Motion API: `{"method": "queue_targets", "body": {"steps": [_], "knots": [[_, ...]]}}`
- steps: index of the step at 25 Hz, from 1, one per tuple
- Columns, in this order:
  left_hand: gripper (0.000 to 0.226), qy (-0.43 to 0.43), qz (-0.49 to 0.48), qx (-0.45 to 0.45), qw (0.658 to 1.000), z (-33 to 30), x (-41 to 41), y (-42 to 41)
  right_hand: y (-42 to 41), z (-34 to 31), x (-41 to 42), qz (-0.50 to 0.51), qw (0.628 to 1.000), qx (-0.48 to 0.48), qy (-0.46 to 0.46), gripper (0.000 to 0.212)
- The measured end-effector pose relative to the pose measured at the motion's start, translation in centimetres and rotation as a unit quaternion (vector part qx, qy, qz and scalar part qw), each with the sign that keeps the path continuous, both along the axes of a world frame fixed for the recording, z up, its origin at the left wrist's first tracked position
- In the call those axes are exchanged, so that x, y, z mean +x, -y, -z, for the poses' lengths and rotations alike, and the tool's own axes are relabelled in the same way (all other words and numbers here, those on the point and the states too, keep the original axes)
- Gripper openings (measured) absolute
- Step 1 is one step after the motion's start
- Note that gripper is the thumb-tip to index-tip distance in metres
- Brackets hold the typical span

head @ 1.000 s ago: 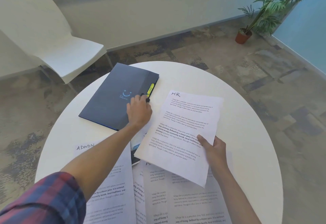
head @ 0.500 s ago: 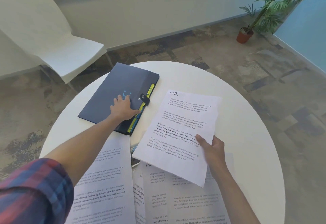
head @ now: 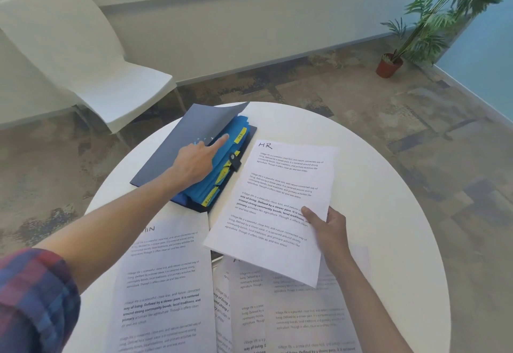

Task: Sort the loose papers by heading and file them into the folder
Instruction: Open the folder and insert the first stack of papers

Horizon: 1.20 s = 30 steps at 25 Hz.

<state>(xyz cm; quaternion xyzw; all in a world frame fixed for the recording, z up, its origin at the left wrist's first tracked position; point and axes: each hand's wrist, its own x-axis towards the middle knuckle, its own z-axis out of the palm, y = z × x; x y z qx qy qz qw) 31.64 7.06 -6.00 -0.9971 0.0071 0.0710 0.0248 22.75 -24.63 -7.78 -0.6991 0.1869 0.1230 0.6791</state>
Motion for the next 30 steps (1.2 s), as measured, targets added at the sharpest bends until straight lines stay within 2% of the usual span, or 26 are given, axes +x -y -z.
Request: {"method": "queue_targets", "body": {"steps": [3, 6, 13, 20, 30], "knots": [[0.037, 0.019, 0.02, 0.037, 0.999, -0.3, -0.7, -0.4, -1.3, -0.5, 0.9, -0.012, 1.0, 0.002, 0.004, 0.018], [0.024, 0.027, 0.029, 0.022, 0.999, -0.3, -1.0, -0.6, -2.8, -0.9, 2.7, -0.035, 0.999, 0.001, 0.001, 0.021], [0.02, 0.008, 0.066, 0.012, 0.998, -1.7, -2.3, 0.5, -5.8, -1.0, 8.6, -0.114, 0.992, -0.047, -0.022, 0.029], [0.024, 0.012, 0.087, 0.018, 0.996, -2.4, -3.2, 1.4, -8.5, -0.7, 12.4, -0.105, 0.99, -0.094, -0.016, 0.026], [0.028, 0.017, 0.092, 0.009, 0.996, -2.0, -3.1, 3.3, -15.4, 0.4, 11.3, -0.095, 0.976, -0.194, 0.02, 0.018]]}}
